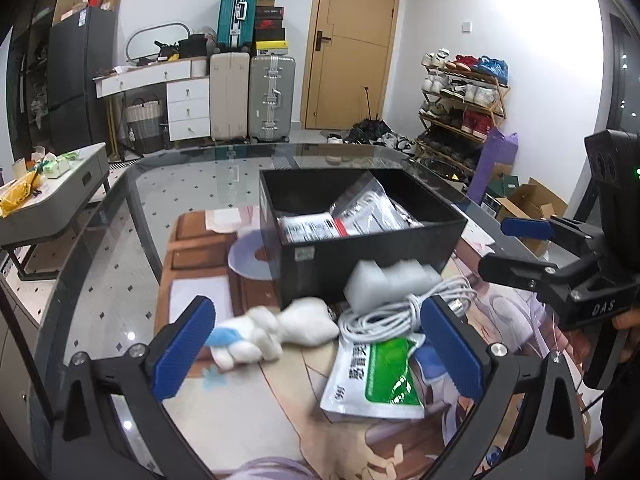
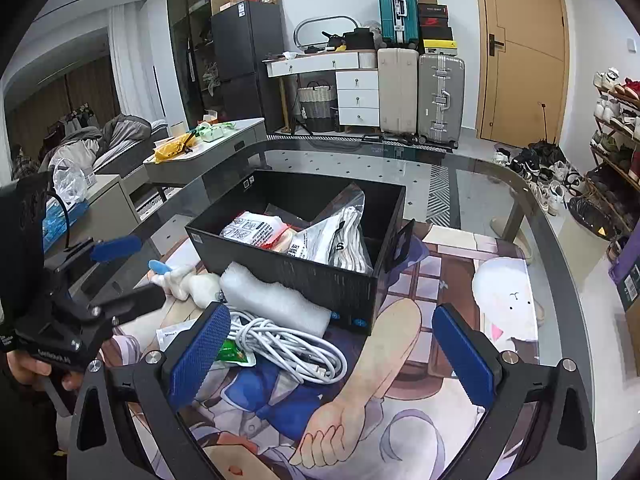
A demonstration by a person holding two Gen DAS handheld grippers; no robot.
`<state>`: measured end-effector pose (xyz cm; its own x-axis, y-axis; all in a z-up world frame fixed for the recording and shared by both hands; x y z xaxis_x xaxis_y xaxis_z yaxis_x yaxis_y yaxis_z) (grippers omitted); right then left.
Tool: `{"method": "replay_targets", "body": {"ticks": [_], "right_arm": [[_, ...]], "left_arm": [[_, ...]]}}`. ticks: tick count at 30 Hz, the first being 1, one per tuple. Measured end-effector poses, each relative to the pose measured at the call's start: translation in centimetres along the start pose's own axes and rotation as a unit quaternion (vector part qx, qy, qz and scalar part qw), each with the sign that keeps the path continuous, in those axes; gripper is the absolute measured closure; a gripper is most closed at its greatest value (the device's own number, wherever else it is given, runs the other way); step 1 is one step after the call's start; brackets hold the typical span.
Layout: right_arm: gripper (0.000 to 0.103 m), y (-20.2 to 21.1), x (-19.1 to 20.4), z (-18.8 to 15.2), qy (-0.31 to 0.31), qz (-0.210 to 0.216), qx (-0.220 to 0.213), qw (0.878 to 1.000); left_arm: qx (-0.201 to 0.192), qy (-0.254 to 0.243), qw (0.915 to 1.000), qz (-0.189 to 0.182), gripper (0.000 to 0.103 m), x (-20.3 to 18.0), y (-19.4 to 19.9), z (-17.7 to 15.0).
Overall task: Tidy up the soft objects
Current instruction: 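Withdraw both tools and move the right gripper to the white cable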
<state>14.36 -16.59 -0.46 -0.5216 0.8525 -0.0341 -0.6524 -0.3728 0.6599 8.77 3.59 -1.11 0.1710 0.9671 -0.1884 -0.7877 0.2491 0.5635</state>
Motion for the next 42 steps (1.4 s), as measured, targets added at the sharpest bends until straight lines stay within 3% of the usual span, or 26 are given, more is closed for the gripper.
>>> {"method": "replay_targets", "body": {"ticks": [16, 22, 34, 37, 42], "right_arm": [[0.001, -3.1, 0.2, -2.3, 0.013, 0.003, 0.066, 0.998], [0.001, -4.6, -0.1, -3.1, 0.006, -0.015, 0.094, 0.995], [0.001, -6.5, -1.5, -3.4, -0.032, -0.006, 0.103, 0.994], [0.002, -6.9, -1.5, -3.4, -0.021, -0.010, 0.105, 0.994], [0.014, -7.1, -1.2, -3.5, -0.019, 0.006, 0.103, 0.994]], "left_arm": [[0.038, 0.012, 0.9991, -0.015, 0.000, -0.5, -1.2, -2.4], [0.039, 0.011, 0.9990, -0.019, 0.000, -0.8, -1.2, -2.7], [0.046, 0.020, 0.9984, -0.026, 0.000, -0.5, -1.4, -2.8], [0.047, 0.020, 0.9983, -0.026, 0.000, -0.5, -1.5, -2.8], [0.048, 0.020, 0.9983, -0.025, 0.000, -0.4, -1.5, -2.8]]}}
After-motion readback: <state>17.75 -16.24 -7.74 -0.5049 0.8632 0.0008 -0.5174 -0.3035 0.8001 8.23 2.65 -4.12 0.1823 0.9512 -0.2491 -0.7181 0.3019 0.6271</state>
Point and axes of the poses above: each gripper's, at about its wrist camera, not at the fingertips, and y roughly against the way its jaws point, x to its left, z to its top, the point moved 4 cm from there along -y, roughly the way its jaws point, and after that the axes turned 7 degrees about -z, right-handed, at the moved point
